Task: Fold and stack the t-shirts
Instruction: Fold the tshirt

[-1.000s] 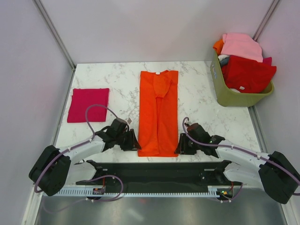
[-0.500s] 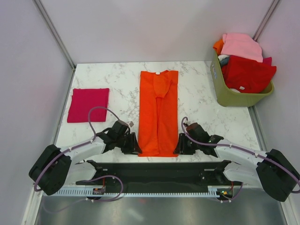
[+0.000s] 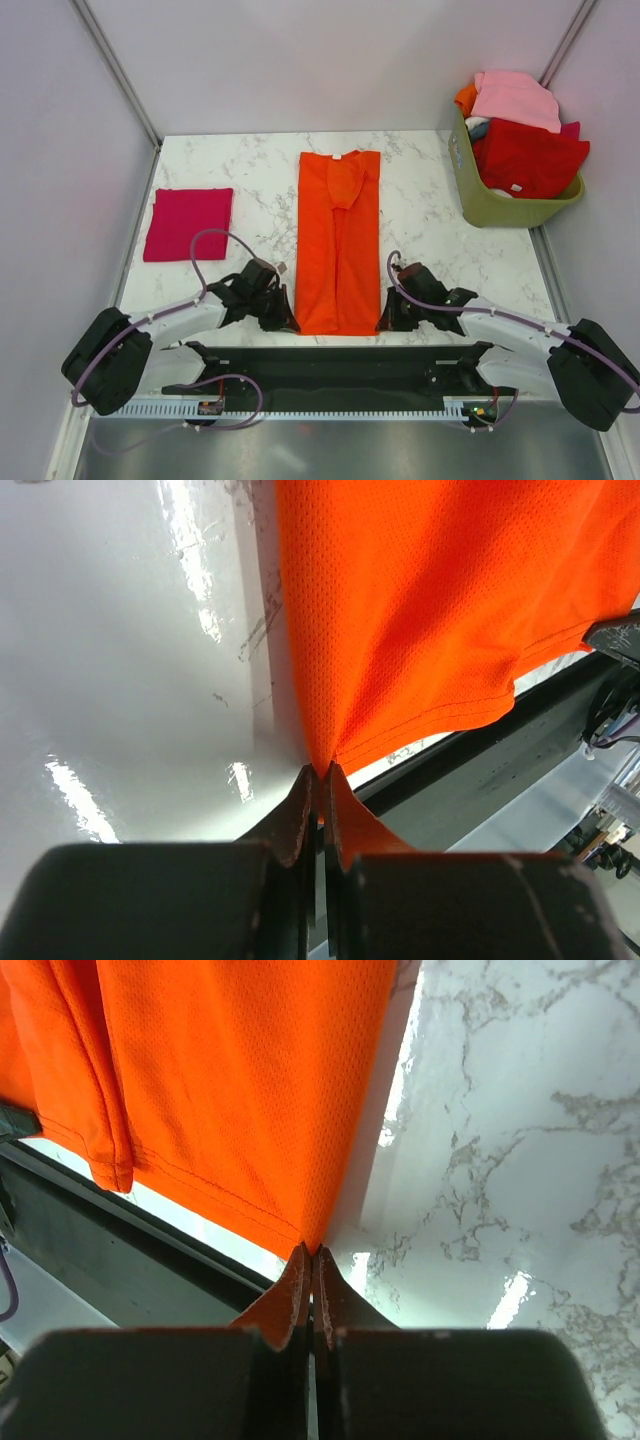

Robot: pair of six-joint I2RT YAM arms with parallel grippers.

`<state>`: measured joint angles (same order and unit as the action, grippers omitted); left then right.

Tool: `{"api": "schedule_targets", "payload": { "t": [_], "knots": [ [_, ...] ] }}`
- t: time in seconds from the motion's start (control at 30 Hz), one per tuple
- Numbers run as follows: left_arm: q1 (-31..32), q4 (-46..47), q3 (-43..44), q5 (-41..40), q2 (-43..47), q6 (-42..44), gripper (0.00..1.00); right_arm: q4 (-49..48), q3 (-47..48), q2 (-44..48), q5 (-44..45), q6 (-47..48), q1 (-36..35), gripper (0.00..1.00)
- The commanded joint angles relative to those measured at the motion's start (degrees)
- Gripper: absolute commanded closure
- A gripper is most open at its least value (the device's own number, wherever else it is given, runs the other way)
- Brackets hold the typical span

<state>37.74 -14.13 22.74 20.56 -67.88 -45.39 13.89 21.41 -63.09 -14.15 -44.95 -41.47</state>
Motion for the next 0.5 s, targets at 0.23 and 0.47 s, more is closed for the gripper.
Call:
{"api": "schedule_targets", "payload": {
  "t": [0.23,0.47],
  "knots": [
    [-0.99,-1.95,6.16,2.73,3.01,-1.02,0.98,4.21,4.94,5.08,2.46,0.56,0.08,1.0],
    [-6.7,-1.78,13.72,4.49,0.74,0.3,0.98,5.27,14.52,1.66,4.49,4.16,4.64,1.0]
  ]
}}
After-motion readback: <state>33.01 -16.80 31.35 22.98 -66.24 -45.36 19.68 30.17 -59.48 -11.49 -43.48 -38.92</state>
